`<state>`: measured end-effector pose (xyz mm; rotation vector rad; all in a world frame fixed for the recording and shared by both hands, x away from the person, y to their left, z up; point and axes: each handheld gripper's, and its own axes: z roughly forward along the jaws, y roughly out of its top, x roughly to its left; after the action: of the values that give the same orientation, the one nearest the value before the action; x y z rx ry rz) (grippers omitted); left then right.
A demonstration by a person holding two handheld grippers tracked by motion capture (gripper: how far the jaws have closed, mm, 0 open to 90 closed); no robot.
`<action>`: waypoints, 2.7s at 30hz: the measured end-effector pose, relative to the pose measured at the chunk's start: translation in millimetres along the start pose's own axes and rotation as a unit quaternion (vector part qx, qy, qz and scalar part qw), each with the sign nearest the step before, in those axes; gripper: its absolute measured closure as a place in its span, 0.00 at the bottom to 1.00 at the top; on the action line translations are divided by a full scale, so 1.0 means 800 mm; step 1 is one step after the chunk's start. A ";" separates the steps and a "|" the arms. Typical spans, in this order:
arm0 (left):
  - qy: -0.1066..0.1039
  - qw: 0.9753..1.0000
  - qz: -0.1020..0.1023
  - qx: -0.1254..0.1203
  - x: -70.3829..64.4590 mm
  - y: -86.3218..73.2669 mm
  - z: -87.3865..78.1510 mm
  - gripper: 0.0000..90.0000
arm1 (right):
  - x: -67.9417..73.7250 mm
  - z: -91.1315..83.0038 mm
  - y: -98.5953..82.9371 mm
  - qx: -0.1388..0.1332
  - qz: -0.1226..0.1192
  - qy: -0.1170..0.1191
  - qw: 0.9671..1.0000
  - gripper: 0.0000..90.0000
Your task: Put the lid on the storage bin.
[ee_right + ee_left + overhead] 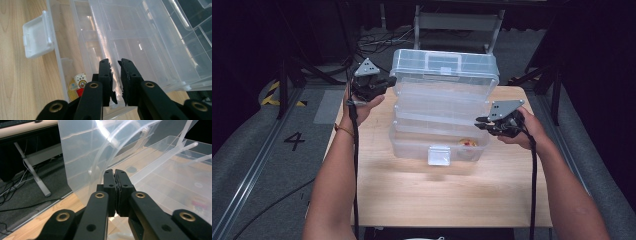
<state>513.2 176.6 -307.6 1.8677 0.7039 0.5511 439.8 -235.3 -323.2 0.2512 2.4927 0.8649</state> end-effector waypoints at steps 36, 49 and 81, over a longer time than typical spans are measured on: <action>0.003 0.999 0.036 0.029 -0.026 -0.005 -0.021 0.99 | 0.019 -0.030 -0.018 -0.022 0.027 -0.040 0.999 0.95; -0.002 0.999 0.046 0.028 -0.034 -0.013 -0.023 0.99 | 0.023 -0.040 -0.031 -0.033 0.050 -0.040 0.997 0.92; -0.008 0.996 0.075 0.053 -0.067 -0.041 -0.035 1.00 | 0.040 -0.030 -0.055 -0.024 0.070 -0.030 0.997 0.90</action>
<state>449.3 168.3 -330.5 2.0335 0.5961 0.6040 399.7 -272.5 -346.6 0.4345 2.4193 0.9572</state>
